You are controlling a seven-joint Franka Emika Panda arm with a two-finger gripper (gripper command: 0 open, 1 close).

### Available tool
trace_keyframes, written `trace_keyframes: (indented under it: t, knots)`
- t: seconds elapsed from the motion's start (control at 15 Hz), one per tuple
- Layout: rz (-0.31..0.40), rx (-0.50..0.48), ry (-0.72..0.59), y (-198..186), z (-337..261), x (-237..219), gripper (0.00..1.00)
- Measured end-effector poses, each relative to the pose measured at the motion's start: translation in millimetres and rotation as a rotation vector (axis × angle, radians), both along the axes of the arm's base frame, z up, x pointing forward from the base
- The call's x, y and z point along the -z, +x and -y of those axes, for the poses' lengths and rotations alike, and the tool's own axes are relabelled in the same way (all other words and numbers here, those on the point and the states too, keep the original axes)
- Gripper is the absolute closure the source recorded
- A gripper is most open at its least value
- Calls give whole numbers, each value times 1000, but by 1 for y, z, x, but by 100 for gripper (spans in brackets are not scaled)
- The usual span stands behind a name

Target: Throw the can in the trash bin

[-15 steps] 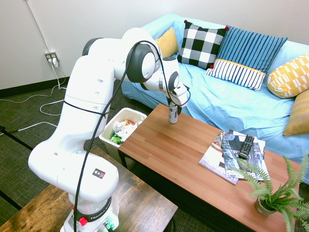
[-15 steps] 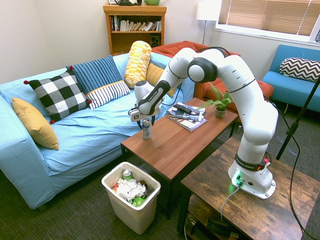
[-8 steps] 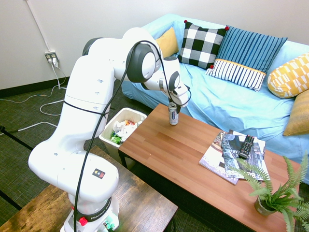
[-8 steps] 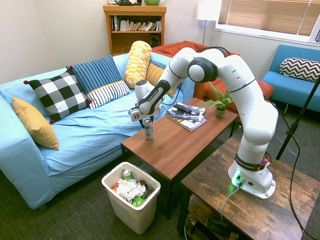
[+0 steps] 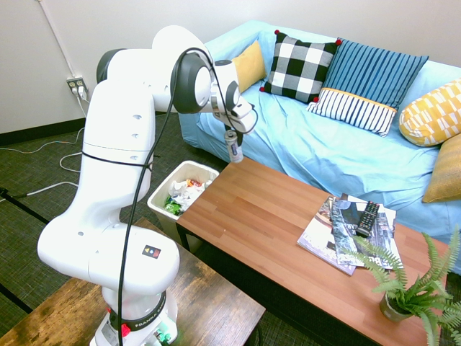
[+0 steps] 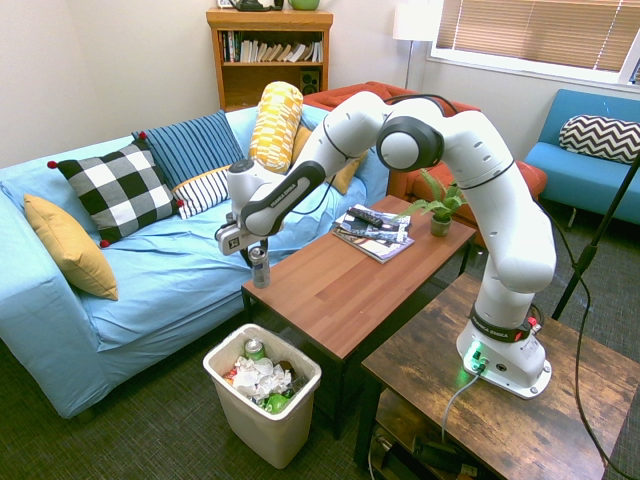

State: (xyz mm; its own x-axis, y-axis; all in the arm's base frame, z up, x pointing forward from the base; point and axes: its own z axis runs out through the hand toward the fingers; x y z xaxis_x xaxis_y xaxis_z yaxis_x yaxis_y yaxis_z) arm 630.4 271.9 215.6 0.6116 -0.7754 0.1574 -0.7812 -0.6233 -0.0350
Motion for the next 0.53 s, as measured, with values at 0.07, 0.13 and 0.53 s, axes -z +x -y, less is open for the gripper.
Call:
trace_keyframes:
  t: [0.07,0.13,0.53]
  knots:
    - [-9,-26,-8,-8,-22,14,100]
    - [-24,-48,-16,-16,-40,32,100]
    - [-79,-136,-63,-59,-99,101,100]
